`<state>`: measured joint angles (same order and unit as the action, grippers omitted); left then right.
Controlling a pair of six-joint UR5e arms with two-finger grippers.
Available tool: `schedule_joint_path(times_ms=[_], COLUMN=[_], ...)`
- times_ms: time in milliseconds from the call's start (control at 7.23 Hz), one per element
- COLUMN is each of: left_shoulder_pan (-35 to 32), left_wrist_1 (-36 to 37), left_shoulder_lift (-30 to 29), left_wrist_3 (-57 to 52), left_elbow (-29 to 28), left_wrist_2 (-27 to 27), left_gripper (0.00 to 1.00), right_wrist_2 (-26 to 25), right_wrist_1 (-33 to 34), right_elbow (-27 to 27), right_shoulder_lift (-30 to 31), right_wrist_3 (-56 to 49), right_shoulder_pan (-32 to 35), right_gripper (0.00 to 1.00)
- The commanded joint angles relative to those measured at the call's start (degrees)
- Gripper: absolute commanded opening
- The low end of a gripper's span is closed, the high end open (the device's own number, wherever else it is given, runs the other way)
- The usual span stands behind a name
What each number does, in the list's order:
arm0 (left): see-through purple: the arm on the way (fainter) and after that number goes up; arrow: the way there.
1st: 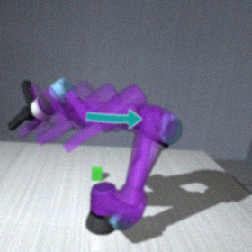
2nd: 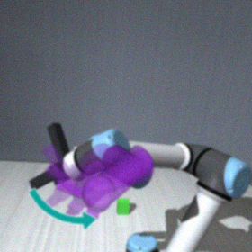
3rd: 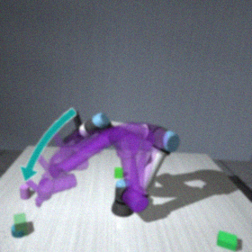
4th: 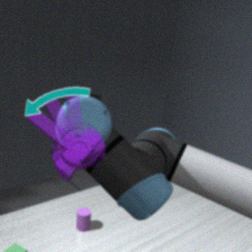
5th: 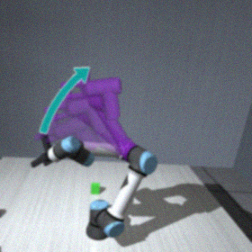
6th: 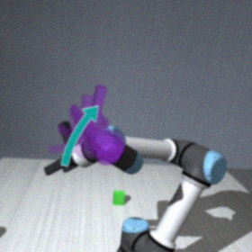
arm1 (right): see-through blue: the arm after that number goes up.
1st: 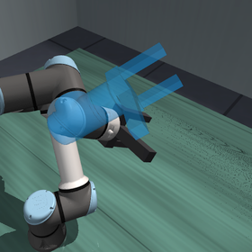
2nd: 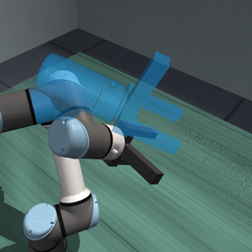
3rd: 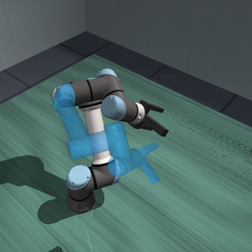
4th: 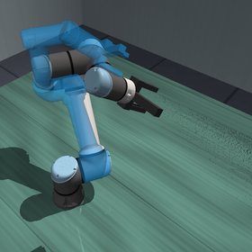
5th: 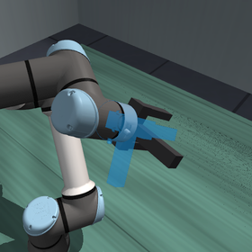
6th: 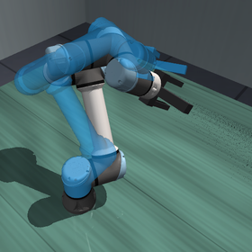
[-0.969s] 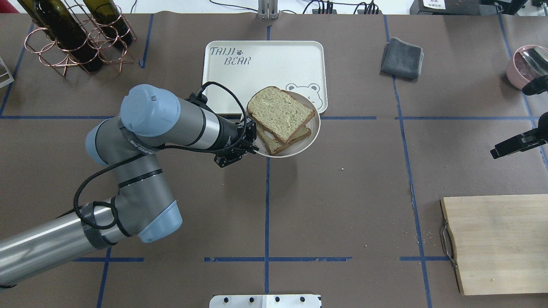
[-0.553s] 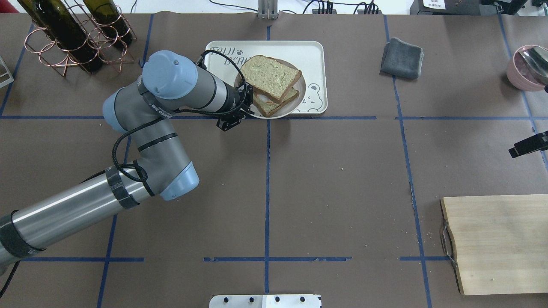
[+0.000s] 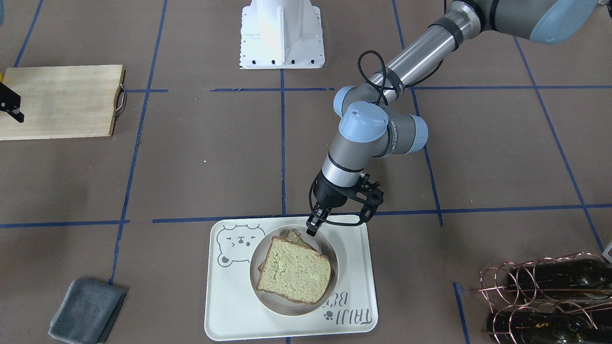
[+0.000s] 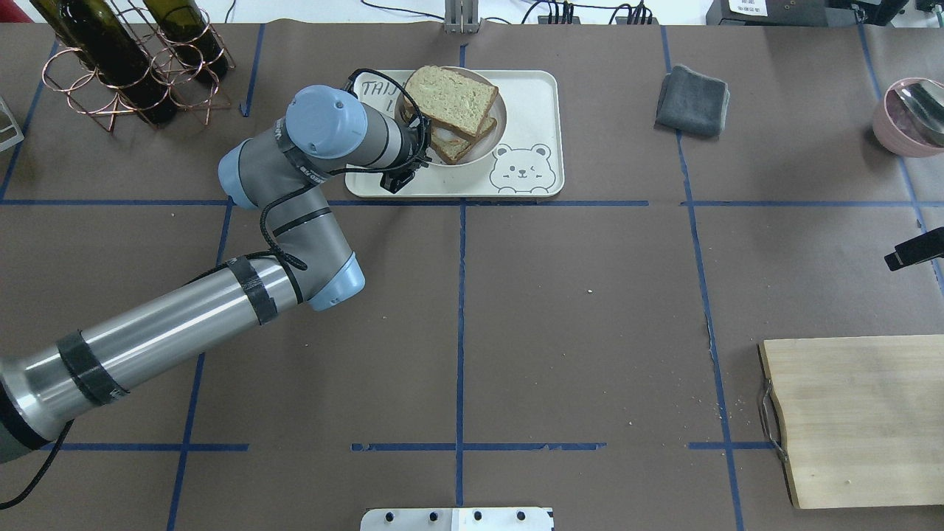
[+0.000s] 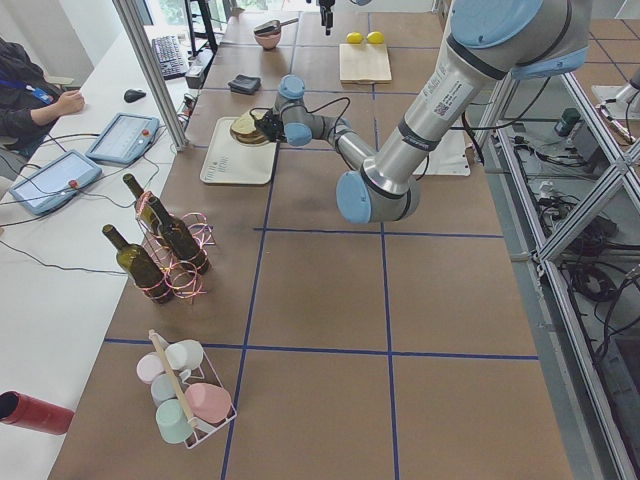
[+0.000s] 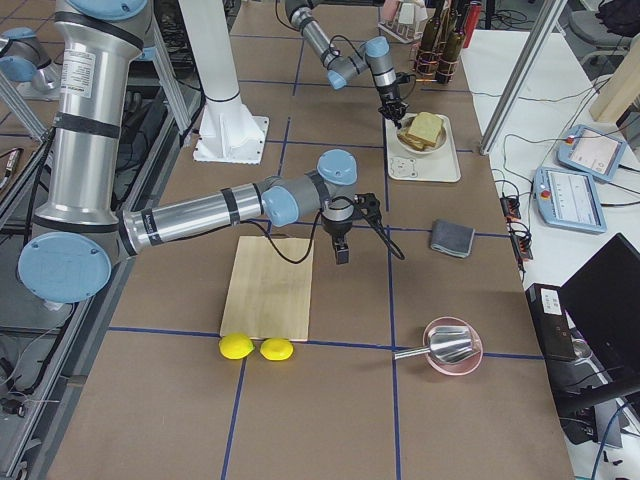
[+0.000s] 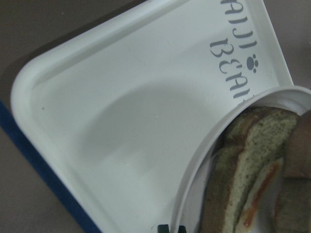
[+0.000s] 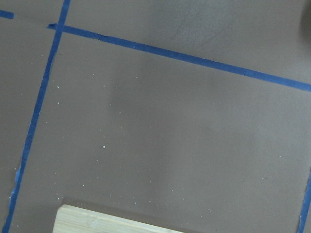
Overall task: Make sandwich and place on tray
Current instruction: 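Lower the plate onto the tray and release it with the left gripper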
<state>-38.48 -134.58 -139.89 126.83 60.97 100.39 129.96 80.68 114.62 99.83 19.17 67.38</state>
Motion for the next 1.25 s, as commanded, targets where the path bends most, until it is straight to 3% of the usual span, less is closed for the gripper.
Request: schedule_joint_path(times_ms=[0, 138, 277, 415, 692, 830, 1107], left_shoulder_pan=[0.24, 0.33, 0.33, 0.33, -0.28, -0.37, -0.54], left_wrist_1=[-1.30, -1.39, -1.48, -1.39, -0.87, -0.08, 11.29], left_shoulder_lift=[-0.91, -1.00, -0.91, -0.83, -0.13, 3.45, 9.87], left_wrist_3=[0.18, 0.26, 0.79, 0.70, -2.79, -3.25, -11.29], left_elbow=[-1.90, -2.43, -2.87, -2.87, -1.04, 4.54, 18.24], left_wrist_2=[-0.38, -0.46, -0.46, -0.46, -0.20, 0.24, 5.23], left_gripper=[0.00, 0.00, 0.35, 0.40, 0.40, 0.41, 1.00], right_wrist_2=[0.11, 0.11, 0.11, 0.20, 0.64, 0.90, 0.64], right_wrist_1=[0.00, 0.00, 0.00, 0.00, 0.00, 0.00, 2.44], right_elbow=[-0.01, -0.01, 0.08, 0.08, 0.08, -0.01, -0.10], right_shoulder_lift=[0.01, 0.01, 0.01, 0.01, 0.01, 0.10, 0.28], right_wrist_3=[-0.01, -0.01, -0.01, -0.01, -0.01, -0.01, -0.10], right_shoulder_pan=[0.21, 0.21, 0.21, 0.38, 1.08, 1.35, 2.66], right_gripper=[1.00, 1.00, 1.00, 1.00, 1.00, 1.00, 1.00])
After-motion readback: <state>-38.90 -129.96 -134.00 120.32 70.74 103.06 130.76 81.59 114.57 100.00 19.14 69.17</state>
